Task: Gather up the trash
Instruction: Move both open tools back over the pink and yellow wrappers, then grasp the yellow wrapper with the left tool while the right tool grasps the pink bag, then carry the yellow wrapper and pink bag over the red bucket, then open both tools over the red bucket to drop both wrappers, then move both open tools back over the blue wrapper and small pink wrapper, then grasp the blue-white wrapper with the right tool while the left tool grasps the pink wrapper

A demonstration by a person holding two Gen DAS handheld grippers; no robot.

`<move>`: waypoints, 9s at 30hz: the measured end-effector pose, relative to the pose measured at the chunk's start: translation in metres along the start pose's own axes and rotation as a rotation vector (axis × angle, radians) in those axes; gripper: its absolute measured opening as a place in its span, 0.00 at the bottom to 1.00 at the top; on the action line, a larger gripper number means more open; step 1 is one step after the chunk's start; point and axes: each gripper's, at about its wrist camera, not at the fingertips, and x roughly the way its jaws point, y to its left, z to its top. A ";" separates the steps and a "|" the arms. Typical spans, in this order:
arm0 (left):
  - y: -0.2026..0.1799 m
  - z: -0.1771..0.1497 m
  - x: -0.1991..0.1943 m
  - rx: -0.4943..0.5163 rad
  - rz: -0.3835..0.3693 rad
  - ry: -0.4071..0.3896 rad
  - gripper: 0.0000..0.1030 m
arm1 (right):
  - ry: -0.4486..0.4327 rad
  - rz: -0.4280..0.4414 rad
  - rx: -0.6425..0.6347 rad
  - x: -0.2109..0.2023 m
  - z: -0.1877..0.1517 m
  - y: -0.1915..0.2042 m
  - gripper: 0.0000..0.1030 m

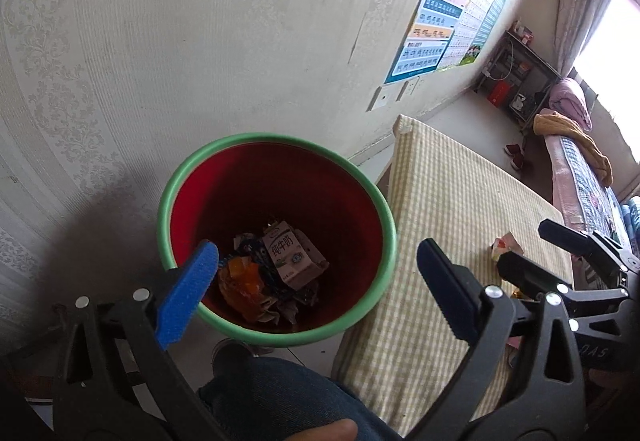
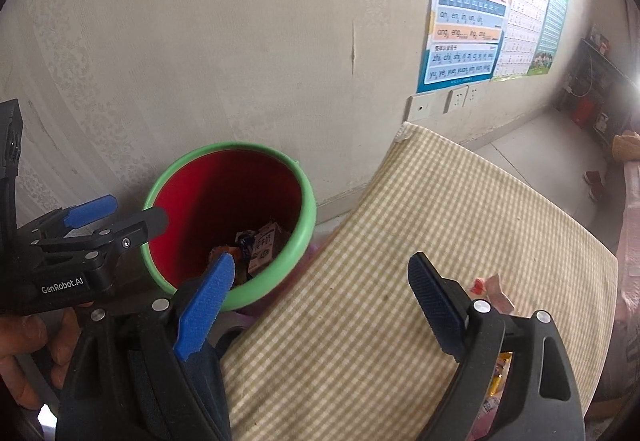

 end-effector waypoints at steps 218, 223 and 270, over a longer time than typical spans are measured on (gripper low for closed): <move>0.019 -0.007 -0.003 -0.123 -0.084 0.002 0.95 | -0.068 0.030 0.037 -0.006 -0.001 -0.008 0.79; -0.013 -0.015 -0.016 -0.072 -0.100 -0.002 0.95 | -0.097 0.012 0.068 -0.033 -0.015 -0.026 0.80; -0.185 -0.093 0.000 0.234 -0.211 0.170 0.95 | 0.276 -0.203 0.288 -0.030 -0.235 -0.161 0.54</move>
